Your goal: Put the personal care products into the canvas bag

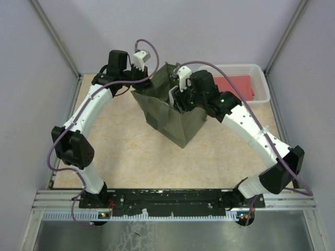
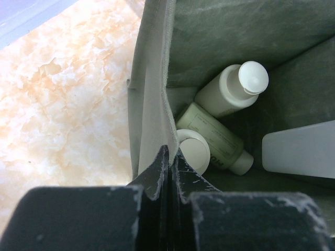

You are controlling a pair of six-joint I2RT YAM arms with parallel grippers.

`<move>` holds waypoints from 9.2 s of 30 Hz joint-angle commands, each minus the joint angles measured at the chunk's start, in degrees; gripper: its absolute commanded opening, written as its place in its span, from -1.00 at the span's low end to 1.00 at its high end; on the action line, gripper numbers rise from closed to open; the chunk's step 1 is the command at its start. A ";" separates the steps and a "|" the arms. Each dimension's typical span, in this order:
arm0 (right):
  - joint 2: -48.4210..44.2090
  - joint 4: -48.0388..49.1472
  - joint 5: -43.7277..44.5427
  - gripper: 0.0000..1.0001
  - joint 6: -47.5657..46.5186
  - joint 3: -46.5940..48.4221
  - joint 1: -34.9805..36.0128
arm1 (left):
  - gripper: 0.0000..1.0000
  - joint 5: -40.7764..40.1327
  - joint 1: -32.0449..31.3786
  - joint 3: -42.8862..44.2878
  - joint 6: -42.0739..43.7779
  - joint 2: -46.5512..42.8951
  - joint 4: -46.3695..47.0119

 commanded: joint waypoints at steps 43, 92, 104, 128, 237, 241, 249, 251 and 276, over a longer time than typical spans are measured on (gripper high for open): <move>16.03 12.06 -3.54 -1.00 -6.58 -10.62 -3.30 | -1.00 1.04 0.50 5.10 0.45 1.87 -2.78; 14.91 3.92 16.16 -1.00 10.33 -14.91 -7.11 | -1.00 0.79 0.54 4.61 0.19 2.41 -2.30; 13.48 6.43 12.13 -1.00 10.29 -14.34 -4.98 | -1.00 1.09 0.52 4.63 -0.12 2.09 -2.13; 19.36 37.85 3.79 -1.00 11.04 -1.32 0.92 | -1.00 1.55 0.55 5.19 -0.06 1.80 -2.27; -12.84 11.67 31.08 0.99 7.97 -9.28 2.58 | 1.00 -12.49 0.99 9.76 -2.68 -9.05 -5.45; -19.66 6.41 40.18 0.99 9.78 -14.14 1.77 | 1.00 -22.40 1.16 0.91 -3.96 -17.49 -4.08; -33.41 -1.18 40.65 0.99 13.87 -24.36 -7.91 | 1.00 -29.23 1.61 -20.99 -9.36 -36.13 0.50; -33.17 -1.73 40.54 0.99 14.48 -26.02 -8.01 | 1.00 -28.18 1.60 -23.43 -10.53 -36.86 0.04; -35.62 2.28 36.20 0.99 17.72 -36.18 -7.98 | 1.00 -28.18 1.60 -40.85 -15.03 -47.09 3.84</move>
